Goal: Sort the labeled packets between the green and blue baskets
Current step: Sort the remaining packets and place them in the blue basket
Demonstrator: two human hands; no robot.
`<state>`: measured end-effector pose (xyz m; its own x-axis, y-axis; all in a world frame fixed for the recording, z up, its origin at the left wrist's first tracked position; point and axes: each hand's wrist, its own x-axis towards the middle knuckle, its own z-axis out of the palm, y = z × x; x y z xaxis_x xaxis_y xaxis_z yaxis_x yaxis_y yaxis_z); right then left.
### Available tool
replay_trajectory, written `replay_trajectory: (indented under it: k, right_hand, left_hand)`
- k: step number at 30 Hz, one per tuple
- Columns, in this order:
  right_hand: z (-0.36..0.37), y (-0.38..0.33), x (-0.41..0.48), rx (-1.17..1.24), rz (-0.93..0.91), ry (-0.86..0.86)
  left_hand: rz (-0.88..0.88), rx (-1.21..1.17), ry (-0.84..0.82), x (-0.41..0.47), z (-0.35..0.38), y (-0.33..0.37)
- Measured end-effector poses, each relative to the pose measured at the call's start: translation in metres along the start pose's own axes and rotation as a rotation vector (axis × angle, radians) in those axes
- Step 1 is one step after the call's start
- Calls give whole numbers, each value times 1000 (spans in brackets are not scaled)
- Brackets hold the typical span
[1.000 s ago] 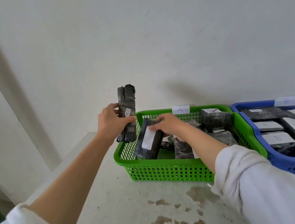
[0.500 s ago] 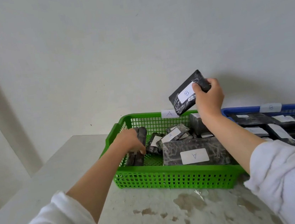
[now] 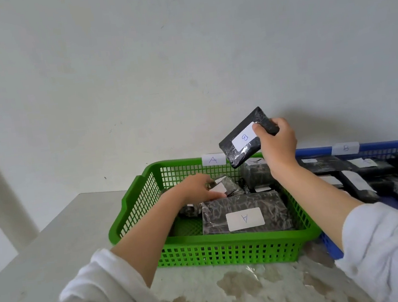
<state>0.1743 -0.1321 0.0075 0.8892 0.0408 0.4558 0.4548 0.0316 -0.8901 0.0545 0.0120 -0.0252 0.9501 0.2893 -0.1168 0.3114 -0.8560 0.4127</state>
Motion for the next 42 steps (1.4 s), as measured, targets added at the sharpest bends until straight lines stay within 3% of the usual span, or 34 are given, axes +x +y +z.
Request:
replay_trajectory:
  k: [4, 7, 10, 15, 19, 21, 25, 29, 37, 42]
  right_hand:
    - [-3, 5, -1, -4, 12, -36]
    - [-4, 6, -1, -18, 26, -43]
    - [-6, 7, -3, -27, 47, -41]
    - [-14, 6, -5, -8, 63, -39]
    - [-25, 4, 1, -23, 49, -16]
    - [-31, 4, 5, -17, 49, -3]
    - [-42, 6, 7, -4, 67, 13]
    - [-49, 7, 7, 18, 85, 16]
    - [-50, 7, -2, 57, 131, 13]
    - [-43, 4, -11, 83, 134, -15]
  left_hand:
    - [27, -162, 163, 5, -6, -4]
    - [-56, -238, 343, 3, -21, -17]
    - [-164, -113, 407, -4, -33, -36]
    - [-294, 125, 279, -6, -22, -51]
    - [-174, 217, 535, 4, -12, -31]
    - [-114, 108, 472, 14, -9, -12]
    - [-167, 48, 100, 38, 6, 21]
    - [-248, -52, 79, 52, 19, 33]
    - [-318, -404, 366, 43, 8, 24]
    - [-263, -383, 592, 21, -18, 4]
